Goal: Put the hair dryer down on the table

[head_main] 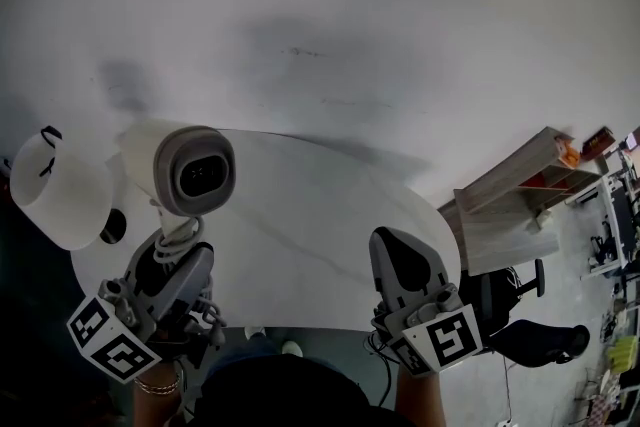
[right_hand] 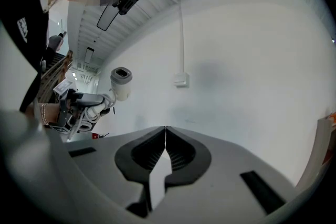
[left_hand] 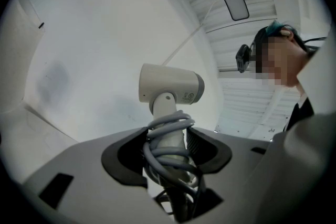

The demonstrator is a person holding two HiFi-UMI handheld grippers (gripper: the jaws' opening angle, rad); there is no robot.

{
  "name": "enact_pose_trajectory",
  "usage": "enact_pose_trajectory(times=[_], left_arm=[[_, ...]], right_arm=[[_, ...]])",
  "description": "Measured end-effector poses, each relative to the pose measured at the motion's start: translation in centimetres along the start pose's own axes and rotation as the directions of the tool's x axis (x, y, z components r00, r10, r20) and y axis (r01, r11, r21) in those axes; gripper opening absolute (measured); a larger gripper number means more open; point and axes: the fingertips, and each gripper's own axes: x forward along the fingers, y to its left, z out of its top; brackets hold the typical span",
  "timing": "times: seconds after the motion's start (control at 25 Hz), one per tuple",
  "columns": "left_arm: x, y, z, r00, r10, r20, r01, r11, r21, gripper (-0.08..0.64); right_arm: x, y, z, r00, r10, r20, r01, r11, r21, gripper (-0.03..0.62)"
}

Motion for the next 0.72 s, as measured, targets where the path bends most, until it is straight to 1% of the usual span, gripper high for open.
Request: enact_pose_trajectory(times=[0.72], left_arm=[[-0.8,2.7,1.6,1.000,-0.026,-0.012,0.025,1.000,-0.017,0.241]], right_arm=[[2.6,2.2,0.1,1.000,-0.019,-0.013,0.019,1.000,0.000,0.017]])
